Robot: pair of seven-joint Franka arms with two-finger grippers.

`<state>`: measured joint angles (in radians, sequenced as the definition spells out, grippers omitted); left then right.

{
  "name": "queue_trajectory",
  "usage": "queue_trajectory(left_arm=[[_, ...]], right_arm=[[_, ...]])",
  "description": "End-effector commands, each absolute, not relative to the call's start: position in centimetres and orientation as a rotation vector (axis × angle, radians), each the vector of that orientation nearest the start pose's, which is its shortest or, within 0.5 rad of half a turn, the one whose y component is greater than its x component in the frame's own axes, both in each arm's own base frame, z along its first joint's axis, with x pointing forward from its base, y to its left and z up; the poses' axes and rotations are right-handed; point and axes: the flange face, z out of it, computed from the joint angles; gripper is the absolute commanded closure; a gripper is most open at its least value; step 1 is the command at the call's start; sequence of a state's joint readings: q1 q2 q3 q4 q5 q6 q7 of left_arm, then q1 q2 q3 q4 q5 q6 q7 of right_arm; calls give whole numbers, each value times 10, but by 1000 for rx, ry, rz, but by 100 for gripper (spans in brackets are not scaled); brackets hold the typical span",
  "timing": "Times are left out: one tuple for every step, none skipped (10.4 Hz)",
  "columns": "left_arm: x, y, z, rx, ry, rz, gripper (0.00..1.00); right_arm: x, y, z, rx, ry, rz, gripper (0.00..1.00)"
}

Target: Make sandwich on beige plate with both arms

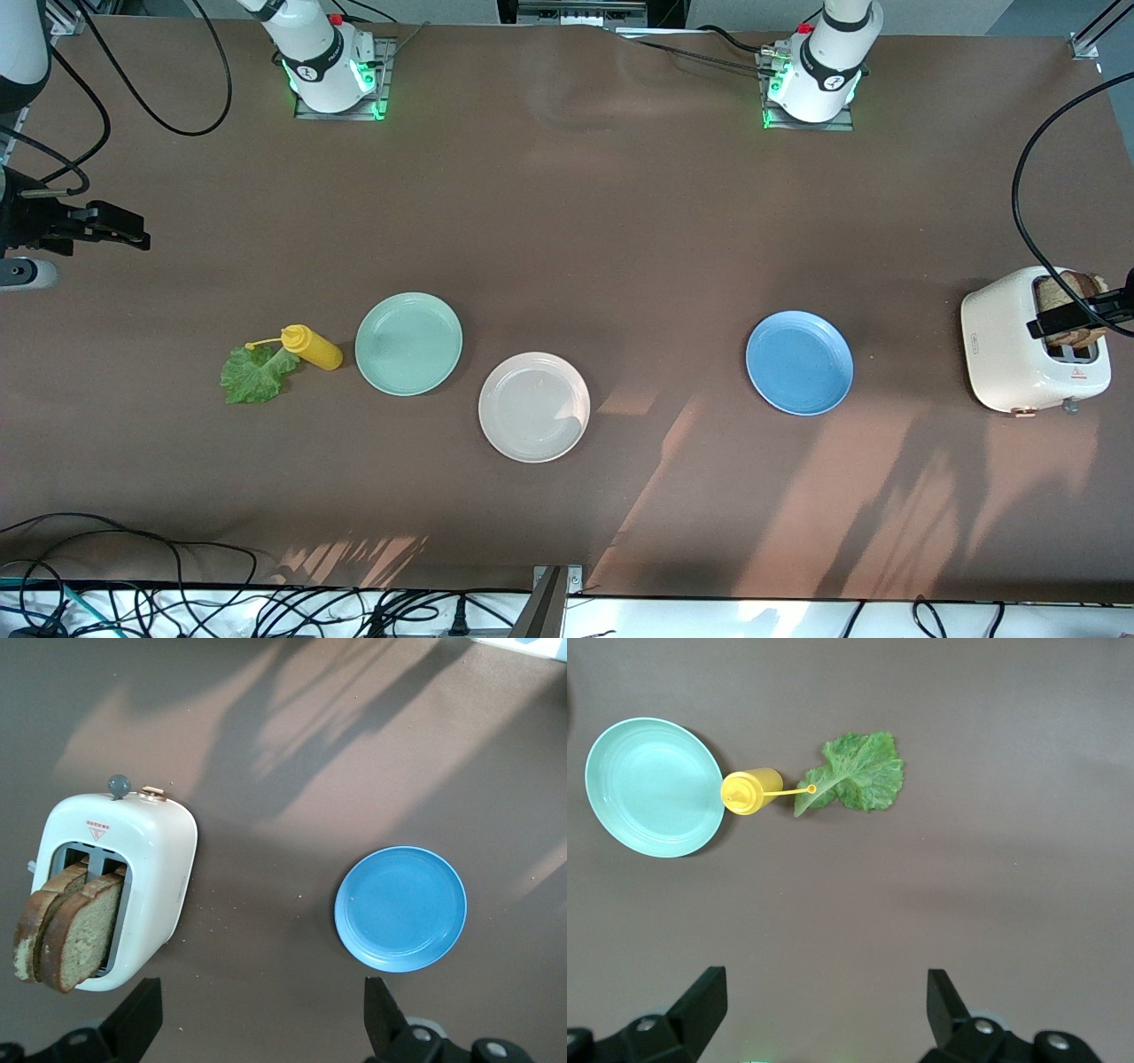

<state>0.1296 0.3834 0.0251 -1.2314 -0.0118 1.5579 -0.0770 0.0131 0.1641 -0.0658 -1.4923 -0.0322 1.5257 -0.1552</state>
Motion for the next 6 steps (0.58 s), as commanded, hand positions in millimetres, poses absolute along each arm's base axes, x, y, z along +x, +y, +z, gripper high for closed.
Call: queue_trajectory(left_arm=[[648,78,570,-3188,-339,50,0],[650,59,569,-3203,-310,58,0],[649,50,568,-3226,-288,70,0],[649,41,567,-3233,-263,74,0],[649,35,562,-3231,-250,92,1],[647,34,561,-3204,-225,97,2]], right_arm=[[594,-35,567,-3171,-134,231,0],[595,-35,569,-3171,-139,227,0],[595,-35,569,-3171,-139,227,0],[595,-35,568,-3169,-141,229,0],[595,-36,568,-3169,-139,229,0],[595,-36,568,-3169,-141,229,0]])
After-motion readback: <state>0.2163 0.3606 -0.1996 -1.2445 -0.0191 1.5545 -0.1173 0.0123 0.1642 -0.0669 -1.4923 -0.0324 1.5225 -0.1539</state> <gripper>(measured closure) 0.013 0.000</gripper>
